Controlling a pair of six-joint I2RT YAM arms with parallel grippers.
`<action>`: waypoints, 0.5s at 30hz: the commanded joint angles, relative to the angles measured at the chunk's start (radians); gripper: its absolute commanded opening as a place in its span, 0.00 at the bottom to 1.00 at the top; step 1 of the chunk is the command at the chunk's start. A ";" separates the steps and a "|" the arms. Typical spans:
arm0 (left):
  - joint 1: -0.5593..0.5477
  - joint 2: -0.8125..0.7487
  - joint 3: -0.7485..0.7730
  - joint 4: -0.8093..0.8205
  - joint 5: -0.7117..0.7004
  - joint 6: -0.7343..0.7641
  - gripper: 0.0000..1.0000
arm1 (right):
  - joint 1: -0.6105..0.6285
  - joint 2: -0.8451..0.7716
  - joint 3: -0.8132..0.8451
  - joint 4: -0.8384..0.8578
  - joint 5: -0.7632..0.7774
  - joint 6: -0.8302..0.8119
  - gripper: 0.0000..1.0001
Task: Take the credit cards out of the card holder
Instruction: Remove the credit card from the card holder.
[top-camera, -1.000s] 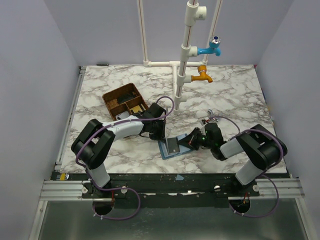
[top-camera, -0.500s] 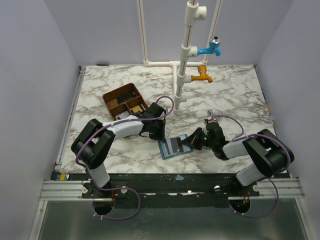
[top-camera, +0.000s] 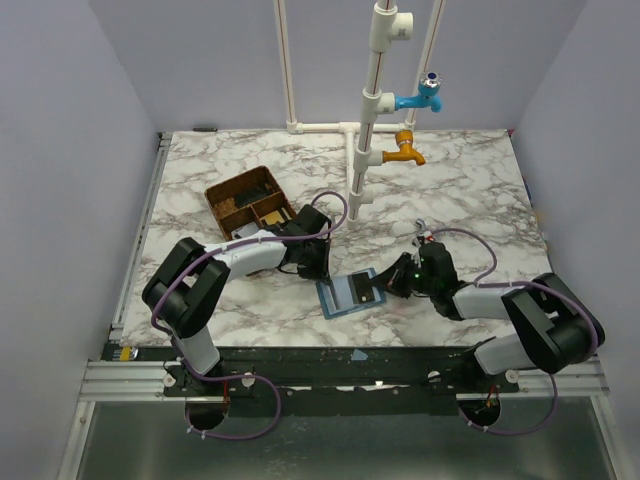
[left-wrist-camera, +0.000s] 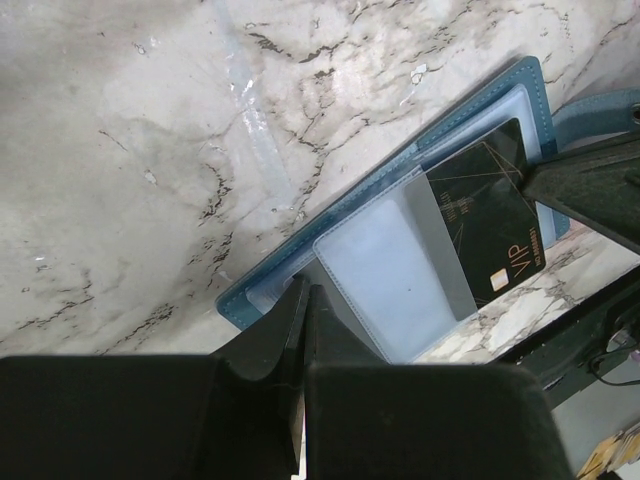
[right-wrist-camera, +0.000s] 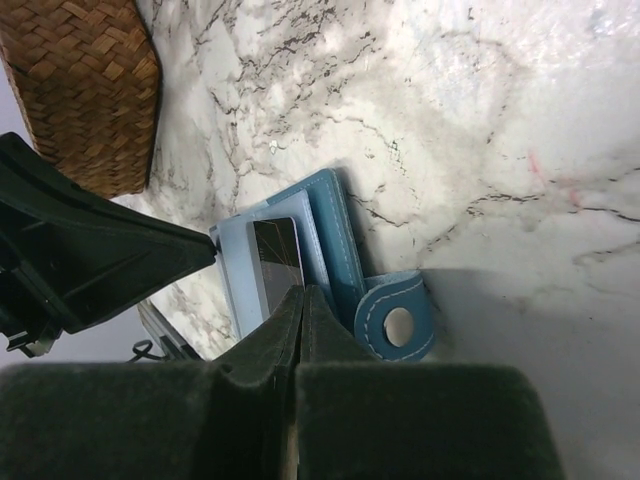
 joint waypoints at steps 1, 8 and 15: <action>0.008 0.030 -0.001 -0.103 -0.072 0.042 0.00 | -0.015 -0.039 -0.009 -0.069 0.037 -0.035 0.01; 0.009 0.015 0.030 -0.121 -0.070 0.044 0.00 | -0.027 -0.090 -0.001 -0.129 0.040 -0.048 0.01; 0.008 -0.020 0.079 -0.147 -0.063 0.040 0.00 | -0.031 -0.117 0.015 -0.157 0.024 -0.050 0.01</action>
